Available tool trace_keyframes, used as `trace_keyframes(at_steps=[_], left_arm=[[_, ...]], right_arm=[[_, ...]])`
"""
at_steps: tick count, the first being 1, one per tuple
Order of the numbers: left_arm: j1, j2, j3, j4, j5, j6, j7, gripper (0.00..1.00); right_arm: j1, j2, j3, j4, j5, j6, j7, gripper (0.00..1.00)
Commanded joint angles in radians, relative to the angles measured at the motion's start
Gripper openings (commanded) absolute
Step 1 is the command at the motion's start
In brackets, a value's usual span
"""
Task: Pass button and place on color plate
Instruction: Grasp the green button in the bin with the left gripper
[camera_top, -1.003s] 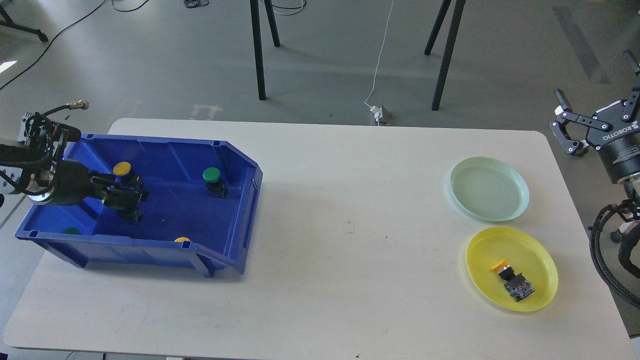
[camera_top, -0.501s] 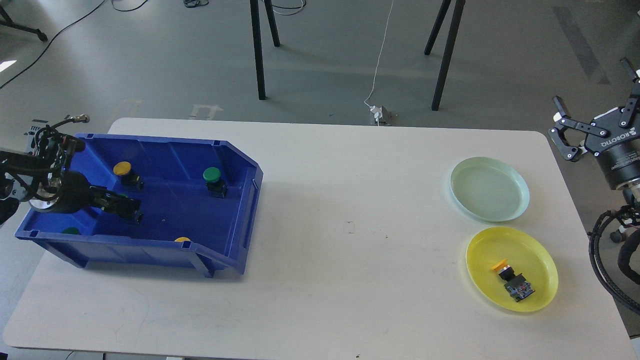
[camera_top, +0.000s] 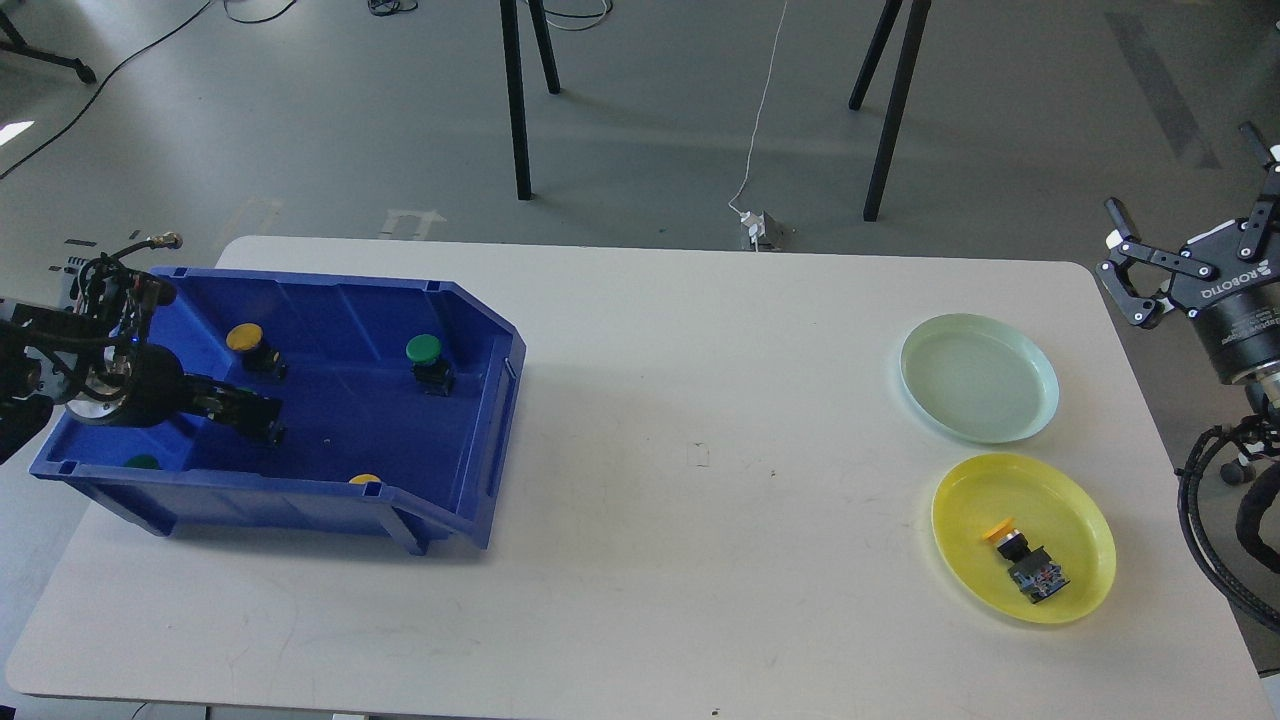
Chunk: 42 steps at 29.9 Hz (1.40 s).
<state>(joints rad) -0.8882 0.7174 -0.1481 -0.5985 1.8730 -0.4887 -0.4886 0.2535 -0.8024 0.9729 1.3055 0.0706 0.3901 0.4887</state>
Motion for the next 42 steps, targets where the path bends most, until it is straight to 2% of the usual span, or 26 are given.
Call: trace_keyframes(at_steps=[1, 9, 22, 26, 29, 36, 39, 42], left_arm=[[-0.002, -0.015, 0.012, 0.025, -0.002, 0.000, 0.000, 0.93], [0.002, -0.059, 0.018, 0.097, -0.008, 0.000, 0.000, 0.92], [0.002, -0.064, 0.018, 0.101, -0.014, 0.000, 0.000, 0.84], [0.002, -0.064, 0.018, 0.103, -0.012, 0.000, 0.000, 0.78], [0.002, -0.064, 0.018, 0.103, -0.008, 0.000, 0.000, 0.69], [0.002, -0.065, 0.033, 0.105, -0.014, 0.000, 0.000, 0.60], [0.000, -0.065, 0.036, 0.103, -0.014, 0.000, 0.000, 0.52], [0.000, -0.065, 0.036, 0.103, -0.014, 0.000, 0.000, 0.38]], right_arm=[[-0.006, 0.000, 0.001, 0.000, 0.000, 0.003, 0.000, 0.99], [-0.013, 0.000, 0.001, 0.005, 0.000, 0.006, 0.000, 0.99], [-0.020, 0.000, 0.001, 0.005, 0.000, 0.006, 0.000, 0.99], [-0.022, 0.000, 0.001, 0.003, 0.000, 0.006, 0.000, 0.99], [-0.026, 0.000, 0.001, 0.003, 0.000, 0.007, 0.000, 0.99], [-0.028, 0.000, 0.001, 0.001, 0.000, 0.007, 0.000, 0.99], [-0.029, 0.000, 0.001, 0.001, 0.000, 0.006, 0.000, 0.99], [-0.036, 0.000, 0.001, 0.001, 0.000, 0.006, 0.000, 0.99]])
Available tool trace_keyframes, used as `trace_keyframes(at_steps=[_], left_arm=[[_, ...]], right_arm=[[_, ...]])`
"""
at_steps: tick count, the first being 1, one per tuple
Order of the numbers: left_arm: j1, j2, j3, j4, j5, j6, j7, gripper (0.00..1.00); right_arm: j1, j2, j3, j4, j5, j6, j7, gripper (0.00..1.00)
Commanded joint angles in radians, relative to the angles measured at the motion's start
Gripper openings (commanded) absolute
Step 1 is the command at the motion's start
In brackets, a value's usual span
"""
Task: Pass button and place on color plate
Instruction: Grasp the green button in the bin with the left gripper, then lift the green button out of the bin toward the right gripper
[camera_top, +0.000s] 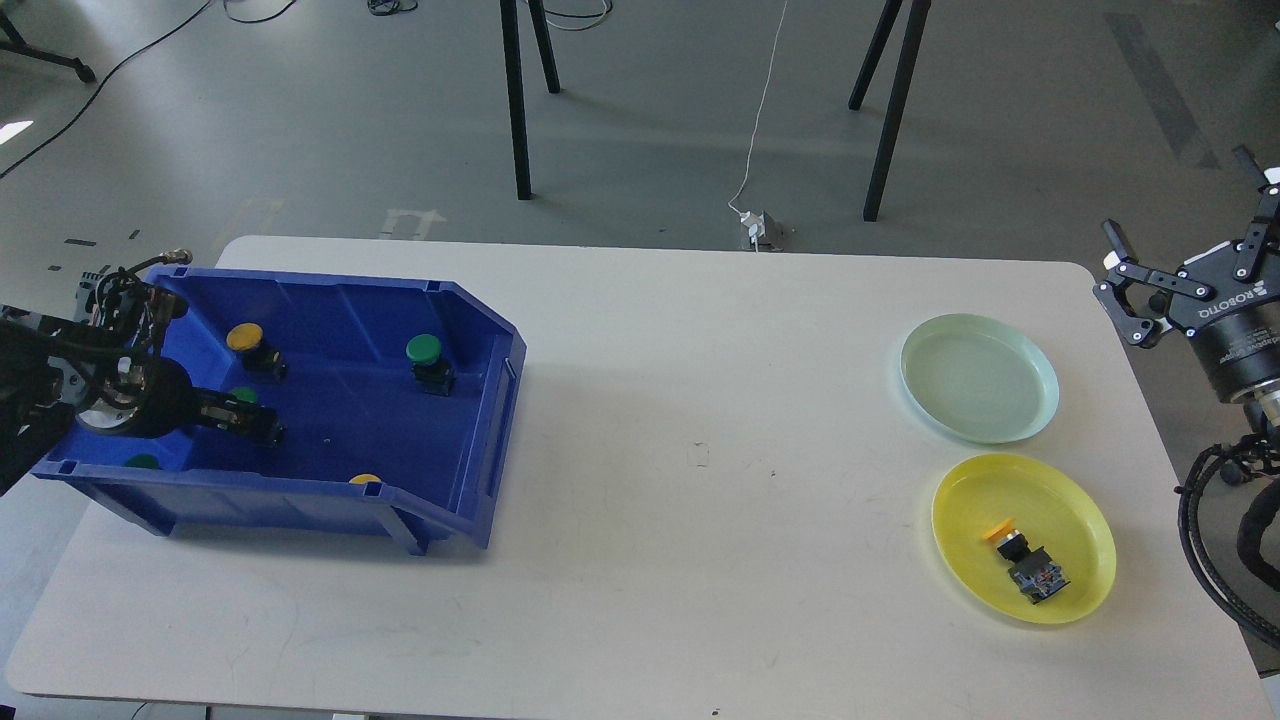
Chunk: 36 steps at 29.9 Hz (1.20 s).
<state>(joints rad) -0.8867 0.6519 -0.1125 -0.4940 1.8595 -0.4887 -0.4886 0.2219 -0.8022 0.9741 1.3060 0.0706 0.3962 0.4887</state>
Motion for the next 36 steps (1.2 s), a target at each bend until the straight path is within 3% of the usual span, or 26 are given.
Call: trace_keyframes(at_steps=[1, 6, 16, 22, 36], left_arm=[[-0.001, 0.000, 0.001, -0.002, 0.000, 0.000, 0.000, 0.34], [-0.004, -0.006, 0.001, -0.002, 0.000, 0.009, 0.000, 0.20], [-0.015, 0.001, -0.006, -0.032, 0.000, 0.000, 0.000, 0.18], [-0.049, 0.110, -0.016, -0.214, -0.020, 0.000, 0.000, 0.17], [-0.106, 0.388, -0.084, -0.698, -0.370, 0.000, 0.000, 0.18]], right_arm=[[-0.004, 0.000, 0.000, 0.001, 0.000, 0.000, 0.000, 0.99], [-0.010, 0.000, 0.001, 0.001, 0.000, 0.000, 0.000, 0.99], [-0.010, 0.000, 0.001, -0.001, 0.000, 0.000, 0.000, 0.99], [-0.010, 0.000, 0.003, -0.002, -0.002, 0.000, 0.000, 0.99], [-0.015, 0.000, 0.001, -0.002, -0.002, 0.000, 0.000, 0.99]])
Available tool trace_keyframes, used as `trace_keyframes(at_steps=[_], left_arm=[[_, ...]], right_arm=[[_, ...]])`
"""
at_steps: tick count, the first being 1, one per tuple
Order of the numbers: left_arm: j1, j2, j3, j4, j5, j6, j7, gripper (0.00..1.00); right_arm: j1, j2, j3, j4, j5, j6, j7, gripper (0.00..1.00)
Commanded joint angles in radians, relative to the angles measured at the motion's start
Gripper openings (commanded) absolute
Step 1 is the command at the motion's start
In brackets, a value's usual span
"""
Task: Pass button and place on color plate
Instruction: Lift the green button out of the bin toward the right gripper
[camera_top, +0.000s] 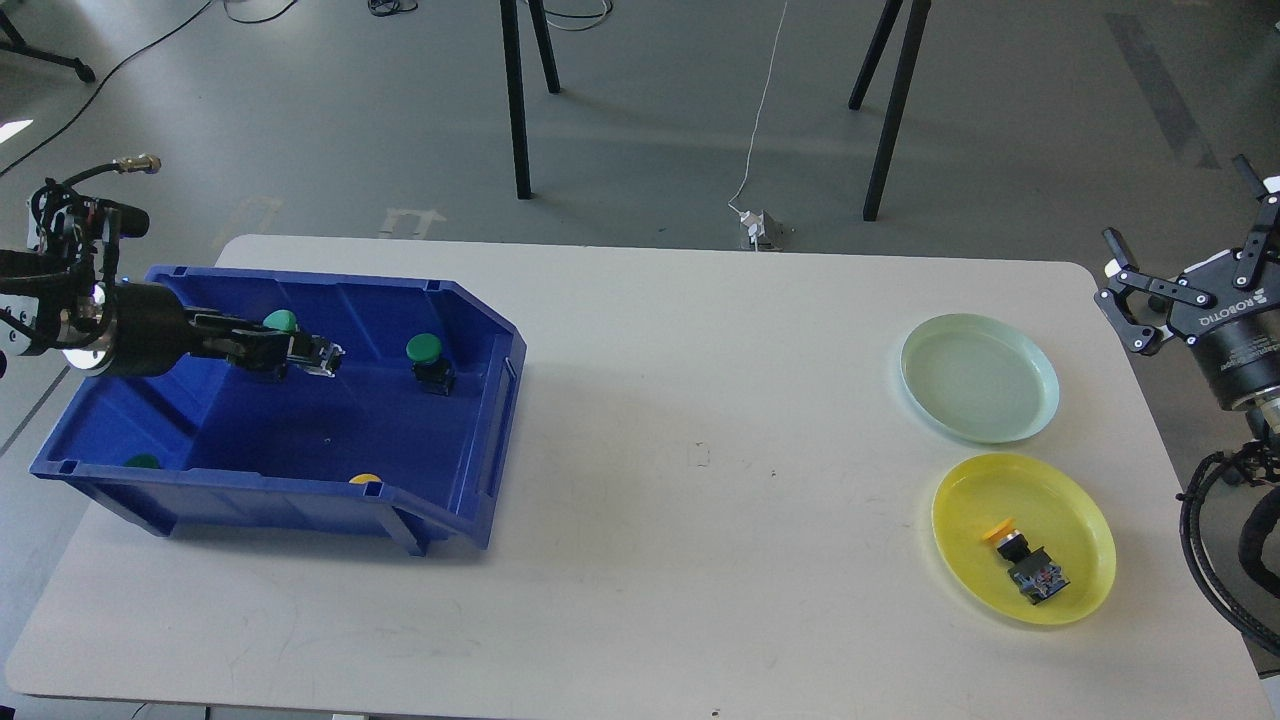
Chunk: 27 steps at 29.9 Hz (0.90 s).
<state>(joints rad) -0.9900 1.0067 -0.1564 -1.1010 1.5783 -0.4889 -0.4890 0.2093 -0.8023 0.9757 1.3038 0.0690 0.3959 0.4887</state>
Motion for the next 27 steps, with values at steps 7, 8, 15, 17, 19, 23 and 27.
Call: trace_keyframes(at_steps=[7, 8, 15, 17, 19, 23, 27], left_arm=[[0.001, -0.051, -0.244, -0.214, -0.383, 0.000, 0.000, 0.18], [0.001, -0.083, -0.262, -0.205, -0.420, 0.000, 0.000, 0.18], [0.007, -0.360, -0.293, -0.039, -0.554, 0.000, 0.000, 0.17], [0.016, -0.425, -0.293, 0.015, -0.567, 0.000, 0.000, 0.17], [0.024, -0.463, -0.293, 0.049, -0.593, 0.000, 0.000, 0.17], [0.039, -0.500, -0.293, 0.079, -0.627, 0.000, 0.000, 0.17], [0.056, -0.516, -0.293, 0.084, -0.630, 0.000, 0.000, 0.17]], right_arm=[[-0.001, -0.002, -0.002, 0.009, -0.087, 0.001, 0.000, 0.99], [0.002, -0.002, -0.002, 0.009, -0.116, 0.001, 0.000, 0.99], [0.056, -0.011, -0.008, 0.052, -0.349, 0.001, 0.000, 0.99], [0.076, -0.006, -0.061, 0.069, -0.402, 0.001, 0.000, 0.99], [0.151, -0.003, -0.144, 0.077, -0.425, 0.001, 0.000, 0.99], [0.316, 0.030, -0.339, 0.058, -0.428, -0.011, 0.000, 0.99], [0.412, 0.156, -0.428, 0.002, -0.429, -0.012, 0.000, 0.99]])
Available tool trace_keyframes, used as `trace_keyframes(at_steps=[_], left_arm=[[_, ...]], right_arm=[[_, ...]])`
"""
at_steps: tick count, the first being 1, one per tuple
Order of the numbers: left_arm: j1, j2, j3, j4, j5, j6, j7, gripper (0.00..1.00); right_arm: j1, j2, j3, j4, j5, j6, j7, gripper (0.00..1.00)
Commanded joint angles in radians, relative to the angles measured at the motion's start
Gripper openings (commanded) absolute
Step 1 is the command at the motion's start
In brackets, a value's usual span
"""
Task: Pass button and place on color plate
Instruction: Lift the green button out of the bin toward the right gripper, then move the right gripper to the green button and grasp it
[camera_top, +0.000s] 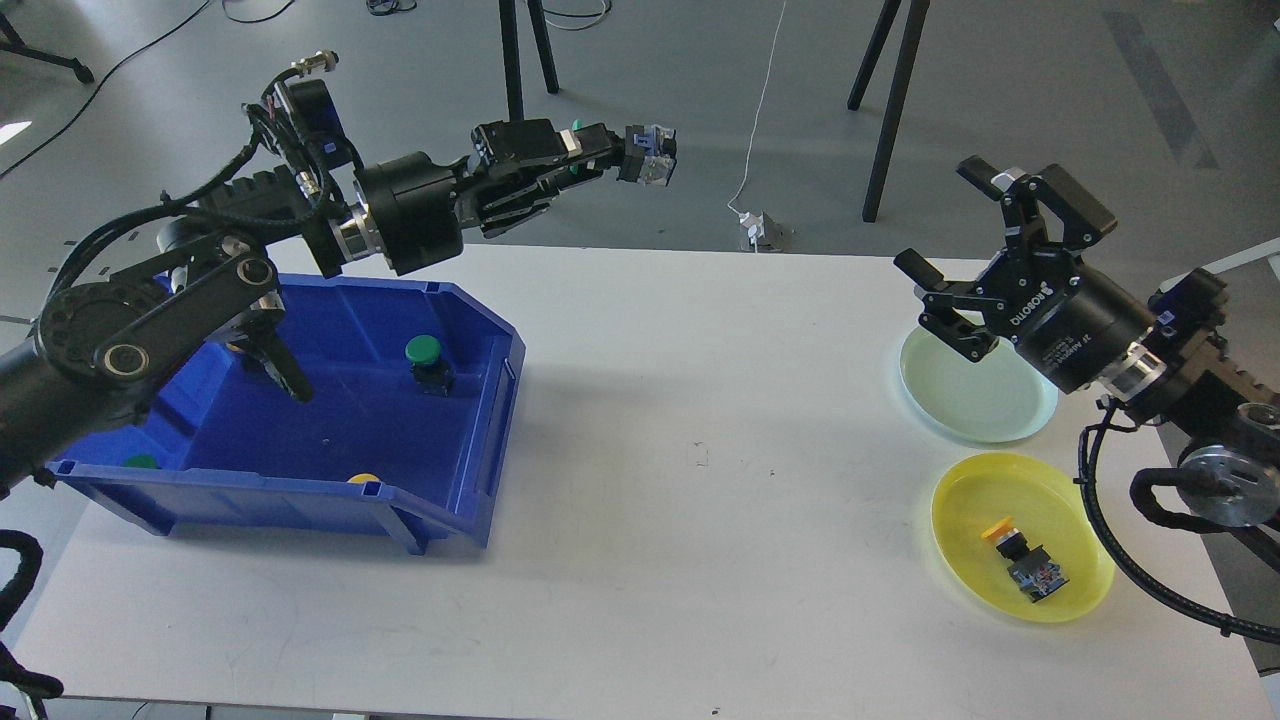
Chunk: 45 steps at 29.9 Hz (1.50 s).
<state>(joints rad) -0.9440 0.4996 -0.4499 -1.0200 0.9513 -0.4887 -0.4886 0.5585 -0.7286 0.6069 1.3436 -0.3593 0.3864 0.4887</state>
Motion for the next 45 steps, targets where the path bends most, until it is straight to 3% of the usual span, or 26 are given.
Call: trace_keyframes(at_steps=[1, 9, 21, 45], left_arm=[[0.011, -0.009, 0.000, 0.003, -0.003, 0.000, 0.000, 0.17], [0.011, -0.009, 0.000, 0.012, -0.005, 0.000, 0.000, 0.17], [0.011, -0.009, 0.000, 0.020, -0.013, 0.000, 0.000, 0.18], [0.011, -0.010, 0.000, 0.034, -0.011, 0.000, 0.000, 0.18]], right_arm=[[0.080, 0.116, -0.068, -0.056, -0.003, -0.006, 0.000, 0.99], [0.165, 0.276, -0.075, -0.173, 0.003, -0.006, 0.000, 0.99], [0.287, 0.394, -0.182, -0.271, 0.005, -0.004, 0.000, 0.99], [0.344, 0.583, -0.185, -0.448, 0.003, -0.004, 0.000, 0.98]])
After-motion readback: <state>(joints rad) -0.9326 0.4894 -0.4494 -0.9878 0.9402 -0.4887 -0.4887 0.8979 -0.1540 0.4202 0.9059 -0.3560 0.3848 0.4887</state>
